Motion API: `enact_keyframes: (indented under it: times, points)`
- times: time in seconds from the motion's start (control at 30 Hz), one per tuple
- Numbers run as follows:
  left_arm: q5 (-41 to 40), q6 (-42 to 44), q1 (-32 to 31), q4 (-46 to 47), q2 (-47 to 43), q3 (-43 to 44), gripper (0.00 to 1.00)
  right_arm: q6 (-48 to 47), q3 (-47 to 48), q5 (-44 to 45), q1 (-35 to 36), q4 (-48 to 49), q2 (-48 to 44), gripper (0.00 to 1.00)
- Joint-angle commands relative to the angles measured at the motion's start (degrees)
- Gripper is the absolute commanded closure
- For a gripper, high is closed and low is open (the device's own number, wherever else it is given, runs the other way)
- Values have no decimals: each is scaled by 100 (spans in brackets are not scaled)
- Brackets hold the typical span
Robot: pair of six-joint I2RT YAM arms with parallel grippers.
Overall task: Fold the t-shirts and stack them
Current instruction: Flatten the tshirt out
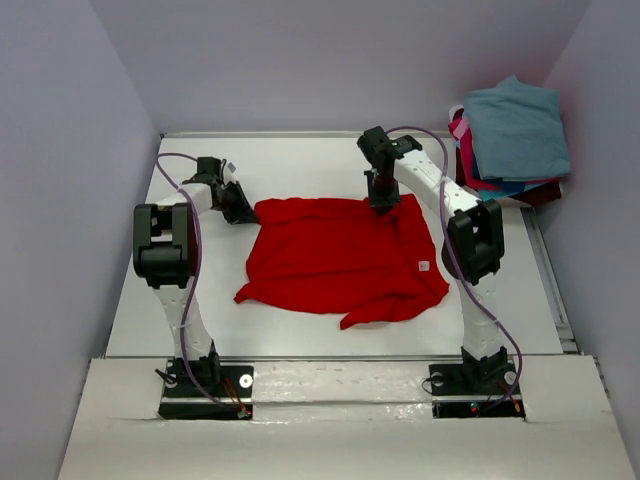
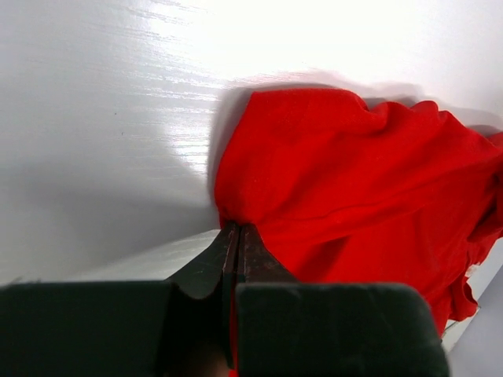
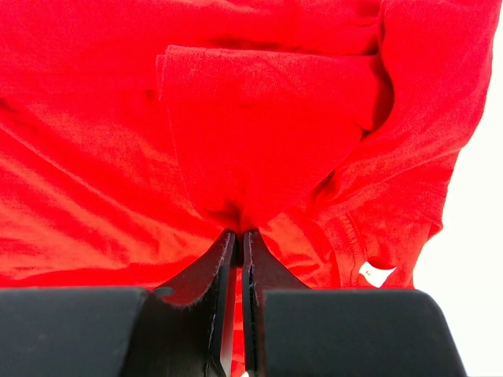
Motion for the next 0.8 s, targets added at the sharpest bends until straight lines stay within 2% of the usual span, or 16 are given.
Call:
enact_keyframes:
  times: [0.0,0.47,0.77]
  points:
    - [82,64,6,-44,-151,206,94,57,203,123,-7,18,-219,93]
    - [-515,389,-152,-545,-915,1023,94,145,493,491,-7,80,-482,93]
    - [-805,486,-442,-799,-696,1638,94,294,897,676,-419,422,-474,93]
